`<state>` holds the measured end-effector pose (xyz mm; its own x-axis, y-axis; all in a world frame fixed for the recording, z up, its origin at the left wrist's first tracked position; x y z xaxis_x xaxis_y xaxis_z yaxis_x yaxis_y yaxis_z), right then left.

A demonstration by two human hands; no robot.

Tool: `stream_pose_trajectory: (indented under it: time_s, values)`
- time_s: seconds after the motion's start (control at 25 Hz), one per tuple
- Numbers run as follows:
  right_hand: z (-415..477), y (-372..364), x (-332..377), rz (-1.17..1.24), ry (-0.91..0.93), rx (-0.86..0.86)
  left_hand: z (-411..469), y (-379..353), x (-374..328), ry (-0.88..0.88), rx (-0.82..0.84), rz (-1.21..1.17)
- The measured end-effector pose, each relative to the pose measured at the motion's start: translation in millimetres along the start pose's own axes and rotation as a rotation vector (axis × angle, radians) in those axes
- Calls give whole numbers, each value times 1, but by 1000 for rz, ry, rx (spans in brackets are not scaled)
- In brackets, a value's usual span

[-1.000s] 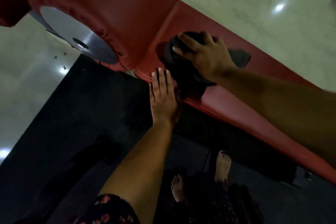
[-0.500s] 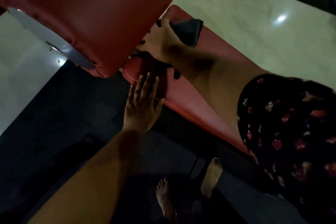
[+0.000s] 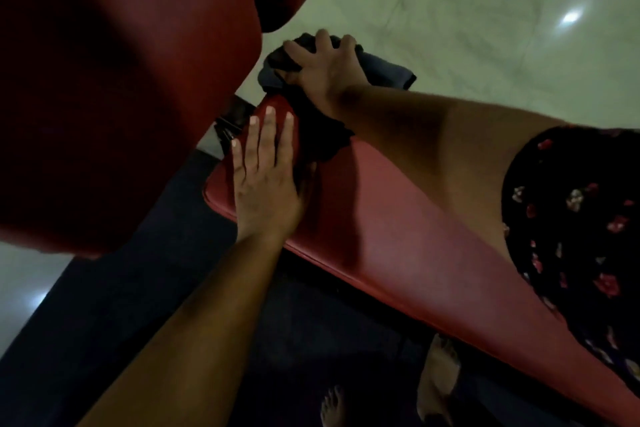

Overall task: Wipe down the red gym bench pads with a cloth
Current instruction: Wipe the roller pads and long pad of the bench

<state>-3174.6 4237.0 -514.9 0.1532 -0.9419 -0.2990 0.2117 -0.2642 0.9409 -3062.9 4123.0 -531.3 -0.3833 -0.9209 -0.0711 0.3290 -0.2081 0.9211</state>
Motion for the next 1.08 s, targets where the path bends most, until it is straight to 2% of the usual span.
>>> stream_pose_trajectory:
  time_s: [0.08, 0.24, 0.36, 0.56, 0.76, 0.92, 1.08]
  values:
    - [3, -10, -26, 50, -130, 69, 14, -5, -10, 42, -12, 13]
    - [-3, -53, -86, 242, -367, 229, 24, -31, -24, -24, 57, 88]
    - [-16, -78, -108, 366, -361, 355, 24, -42, -23, -22, 112, 152]
    - [-25, -65, -103, 335, -276, 296, 40, -30, -33, 2, 107, 148]
    - [-60, -72, -115, 358, -351, 224, 100, -44, -106, -184, 113, 145]
    - [-85, -80, -124, 429, -457, 232, 103, -84, -130, -29, 189, 49]
    - [-117, -91, -138, 420, -487, 286, 90, -93, -127, -36, 124, 62]
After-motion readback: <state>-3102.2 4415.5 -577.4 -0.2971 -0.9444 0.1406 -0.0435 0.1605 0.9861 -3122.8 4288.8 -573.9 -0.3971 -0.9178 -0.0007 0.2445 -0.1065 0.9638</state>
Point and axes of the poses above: each hand's wrist, its own z-axis towards the middle knuckle, its own y-axis out of the back of the hand, x = y × z, the point moved 10 cm from there along z, towards the middle knuckle, and after that the axes turned 12 degrees about -x, right-handed, at the moved point
